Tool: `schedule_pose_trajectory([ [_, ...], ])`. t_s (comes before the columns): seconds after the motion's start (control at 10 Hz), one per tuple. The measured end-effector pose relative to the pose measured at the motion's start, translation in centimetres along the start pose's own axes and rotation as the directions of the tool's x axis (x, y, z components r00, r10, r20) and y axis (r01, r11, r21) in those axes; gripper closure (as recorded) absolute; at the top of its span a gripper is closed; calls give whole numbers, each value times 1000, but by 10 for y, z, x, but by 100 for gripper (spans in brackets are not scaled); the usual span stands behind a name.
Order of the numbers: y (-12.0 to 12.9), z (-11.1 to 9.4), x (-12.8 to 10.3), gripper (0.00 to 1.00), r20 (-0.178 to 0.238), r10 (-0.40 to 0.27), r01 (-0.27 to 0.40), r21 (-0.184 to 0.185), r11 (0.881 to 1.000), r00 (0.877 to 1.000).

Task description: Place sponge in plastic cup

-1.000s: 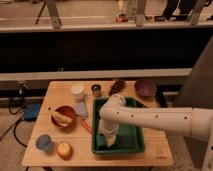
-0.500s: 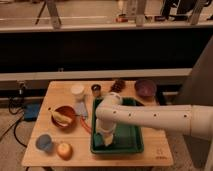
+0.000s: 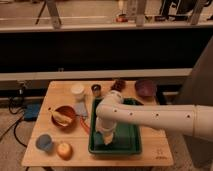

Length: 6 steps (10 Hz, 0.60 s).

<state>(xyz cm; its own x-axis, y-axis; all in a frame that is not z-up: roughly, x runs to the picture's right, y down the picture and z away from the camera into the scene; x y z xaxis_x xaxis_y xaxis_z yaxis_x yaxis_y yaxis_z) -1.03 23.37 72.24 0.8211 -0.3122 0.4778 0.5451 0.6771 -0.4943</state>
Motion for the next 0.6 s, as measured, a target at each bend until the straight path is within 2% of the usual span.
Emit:
schedule_pose_trajectory([
  [0.1,2,-14,3,99,4,3,-3,10,1000,1000],
  [0.3,0,-35,-7,99,17,-4,4,18,1000,1000],
  [0.6,-2,-44,-37,99,53,-47,48,-15,999,997],
])
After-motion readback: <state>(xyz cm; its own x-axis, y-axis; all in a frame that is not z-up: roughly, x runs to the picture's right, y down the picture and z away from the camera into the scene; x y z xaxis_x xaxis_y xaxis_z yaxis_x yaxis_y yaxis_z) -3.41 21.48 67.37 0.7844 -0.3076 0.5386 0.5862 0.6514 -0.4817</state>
